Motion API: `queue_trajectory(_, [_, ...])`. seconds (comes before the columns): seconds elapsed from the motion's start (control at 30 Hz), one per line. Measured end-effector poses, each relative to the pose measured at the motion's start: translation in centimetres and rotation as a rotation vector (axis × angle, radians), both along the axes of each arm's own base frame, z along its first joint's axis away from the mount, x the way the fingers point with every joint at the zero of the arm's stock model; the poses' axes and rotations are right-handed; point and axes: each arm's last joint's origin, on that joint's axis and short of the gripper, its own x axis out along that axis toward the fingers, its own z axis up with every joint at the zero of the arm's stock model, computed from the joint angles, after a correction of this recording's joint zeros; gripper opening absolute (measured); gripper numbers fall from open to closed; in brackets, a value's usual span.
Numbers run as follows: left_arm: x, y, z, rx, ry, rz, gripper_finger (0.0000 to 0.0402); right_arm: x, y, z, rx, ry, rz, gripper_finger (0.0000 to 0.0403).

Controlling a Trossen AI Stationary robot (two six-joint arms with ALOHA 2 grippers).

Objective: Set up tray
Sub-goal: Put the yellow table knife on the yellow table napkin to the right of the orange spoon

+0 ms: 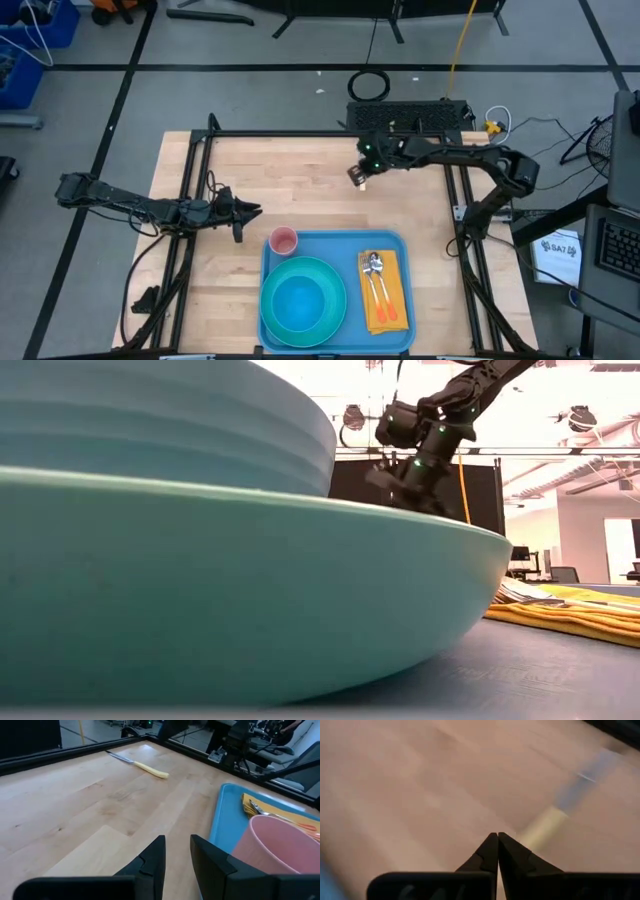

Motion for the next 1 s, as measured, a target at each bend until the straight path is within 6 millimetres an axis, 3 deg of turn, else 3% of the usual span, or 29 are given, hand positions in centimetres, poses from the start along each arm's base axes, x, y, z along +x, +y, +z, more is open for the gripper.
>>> queue_trajectory(0.33, [0.0,0.0,-0.1,0.002,0.009,-0.005,0.0093,2.9,-0.3,2.6,0.029,-0.478,0.218,0.0004])
queue_trajectory(0.5, [-0.1,0.0,-0.3,0.005,0.031,-0.006,0.0093,3.4,-0.3,3.6,0.089,-0.608,0.198,0.0004])
queue_trajectory(0.63, [-0.1,0.0,-0.3,0.005,0.036,-0.006,0.0093,2.7,-0.5,3.0,0.141,-0.454,0.096,0.0004])
queue_trajectory(0.77, [-0.1,0.0,-0.3,-0.013,0.031,-0.001,0.0093,1.6,-0.4,2.5,0.008,-0.163,0.04,0.002])
queue_trajectory(1.0, [-0.1,0.0,-0.3,-0.065,0.016,0.014,0.0093,0.8,-0.4,1.3,0.014,0.004,0.013,0.0127])
